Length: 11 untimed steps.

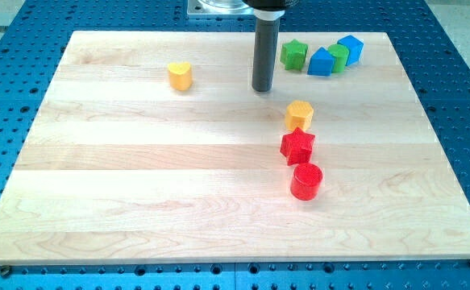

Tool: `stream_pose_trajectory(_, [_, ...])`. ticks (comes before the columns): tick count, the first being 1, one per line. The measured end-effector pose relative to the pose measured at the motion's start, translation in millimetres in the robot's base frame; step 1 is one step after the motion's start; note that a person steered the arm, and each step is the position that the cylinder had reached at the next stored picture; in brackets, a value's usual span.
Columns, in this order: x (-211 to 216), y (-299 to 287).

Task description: Place the heart to the center of the board

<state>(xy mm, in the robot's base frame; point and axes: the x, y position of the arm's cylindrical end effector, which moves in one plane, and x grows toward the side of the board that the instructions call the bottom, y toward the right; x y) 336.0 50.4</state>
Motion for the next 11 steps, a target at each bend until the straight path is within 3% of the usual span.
stream_pose_trajectory(3, [0, 2])
stream_pose_trajectory(5, [-46, 5])
stream_pose_trajectory(6, [-86, -37])
stream_pose_trajectory(7, [-80, -139])
stream_pose_trajectory(8, [-13, -135])
stream_pose_trajectory(9, [1, -135])
stream_pose_trajectory(10, [17, -183])
stream_pose_trajectory(11, [69, -129])
